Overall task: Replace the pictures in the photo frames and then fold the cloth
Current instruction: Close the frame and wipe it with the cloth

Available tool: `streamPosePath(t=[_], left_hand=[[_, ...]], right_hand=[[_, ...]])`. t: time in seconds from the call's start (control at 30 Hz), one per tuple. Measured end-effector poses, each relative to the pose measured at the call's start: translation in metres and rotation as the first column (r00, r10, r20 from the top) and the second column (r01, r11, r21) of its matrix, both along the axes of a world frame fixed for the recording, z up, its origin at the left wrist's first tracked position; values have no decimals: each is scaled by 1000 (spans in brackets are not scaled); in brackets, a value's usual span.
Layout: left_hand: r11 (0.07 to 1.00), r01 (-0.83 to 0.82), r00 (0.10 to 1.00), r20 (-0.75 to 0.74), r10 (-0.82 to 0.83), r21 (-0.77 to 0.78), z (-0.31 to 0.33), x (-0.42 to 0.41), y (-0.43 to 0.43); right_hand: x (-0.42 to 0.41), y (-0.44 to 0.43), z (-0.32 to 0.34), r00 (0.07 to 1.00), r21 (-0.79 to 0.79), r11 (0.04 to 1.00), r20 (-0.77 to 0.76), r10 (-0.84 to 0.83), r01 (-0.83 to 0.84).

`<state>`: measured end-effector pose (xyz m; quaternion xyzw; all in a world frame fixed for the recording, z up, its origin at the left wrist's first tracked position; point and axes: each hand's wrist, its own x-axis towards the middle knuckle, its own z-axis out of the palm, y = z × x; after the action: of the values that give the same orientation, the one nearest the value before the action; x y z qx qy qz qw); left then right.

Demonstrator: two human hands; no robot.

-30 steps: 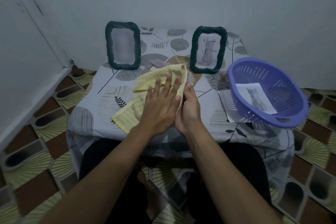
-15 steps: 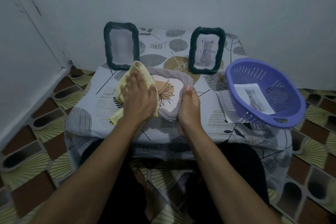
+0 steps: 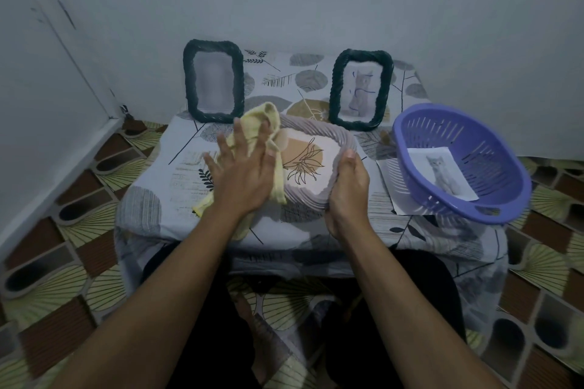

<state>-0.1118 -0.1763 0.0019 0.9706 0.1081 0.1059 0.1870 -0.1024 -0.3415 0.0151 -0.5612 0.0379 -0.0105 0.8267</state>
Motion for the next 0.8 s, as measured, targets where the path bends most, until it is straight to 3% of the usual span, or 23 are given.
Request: streamPosePath(t=[0.13,0.23,0.33,0.4,0.47,0.63,0.73,0.8], left_hand=[[996,-56,997,-51,52,-69,16,11,-14],[991,110,994,12,-110,-80,19,4,-43],[949,314,947,61,-314,23,15,-6,-52],[930,362,930,50,-364,59,13,-4,-41],[953,291,953,58,-296,80,12,4,-25],[993,-111,994,-21,111,-46,23,18,1],[987,-135,991,-30,133,-92,25,15,-13],[991,-32,999,-15,31,-130,24,11,-32]], right_hand=[[-4,13,6,1000,13,1000,3,-26,26],[-6,22,6,1000,-40,999,14,-18,18],[-7,22,1,999,-60,998,41,-5,7],[-7,19,-3,999,-69,998,50,18,-15],[-9,17,-3,997,-83,996,63,34,-28],[-13,19,-2,997,-73,997,65,45,-40],[-12,20,0,997,-70,997,79,25,-19],[-10,22,0,997,-89,996,79,16,-9]])
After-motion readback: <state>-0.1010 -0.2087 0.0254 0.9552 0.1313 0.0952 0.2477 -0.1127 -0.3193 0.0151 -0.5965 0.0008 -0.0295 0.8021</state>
